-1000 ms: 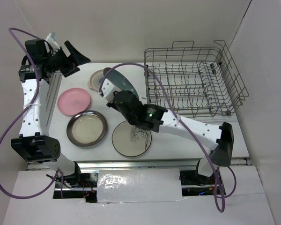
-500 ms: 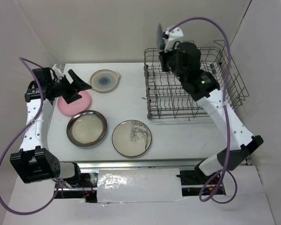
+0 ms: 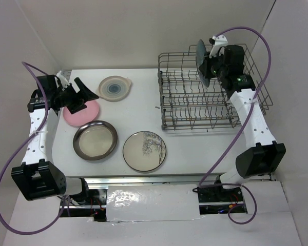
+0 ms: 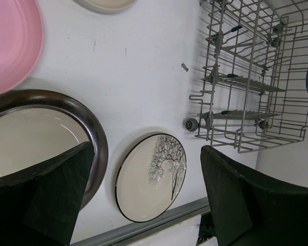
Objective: Load the mixed dishes into the dish rack
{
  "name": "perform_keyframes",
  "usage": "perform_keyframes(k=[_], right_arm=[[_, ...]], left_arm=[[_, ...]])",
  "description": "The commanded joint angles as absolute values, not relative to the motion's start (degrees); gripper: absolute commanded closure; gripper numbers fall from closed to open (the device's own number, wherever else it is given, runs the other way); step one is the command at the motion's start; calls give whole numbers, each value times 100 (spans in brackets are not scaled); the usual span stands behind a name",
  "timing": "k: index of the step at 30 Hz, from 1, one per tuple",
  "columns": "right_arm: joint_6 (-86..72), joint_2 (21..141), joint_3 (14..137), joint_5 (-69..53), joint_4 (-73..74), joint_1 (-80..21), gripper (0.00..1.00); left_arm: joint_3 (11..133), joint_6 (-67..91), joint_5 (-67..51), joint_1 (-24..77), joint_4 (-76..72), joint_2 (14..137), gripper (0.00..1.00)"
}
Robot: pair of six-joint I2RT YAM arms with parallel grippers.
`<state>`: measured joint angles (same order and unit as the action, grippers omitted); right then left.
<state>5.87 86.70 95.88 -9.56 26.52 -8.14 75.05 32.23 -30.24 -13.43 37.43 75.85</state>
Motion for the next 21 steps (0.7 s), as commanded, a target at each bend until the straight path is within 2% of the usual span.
perform_keyframes(k=[1, 6, 10, 18, 21], right_arm=[[782, 8481, 9572, -2451, 1029, -379, 100], [536, 8823, 9904, -2646, 1229, -35, 100], [799, 9053, 10195, -2268, 1591, 121, 100], [738, 8798, 9449, -1372, 599, 237, 100], [765, 8929, 9632, -1309, 632, 316, 100]], left_arm=[[7822, 3015, -2857, -1406, 3656, 7479, 3], [7752, 3032, -2953, -1397, 3647, 7427, 3], [7734, 2997, -2857, -1397, 3647, 7444, 3], [7796, 2962, -2900, -1406, 3674, 7497, 3], [7805, 3006, -2944, -1406, 3674, 7559, 3]])
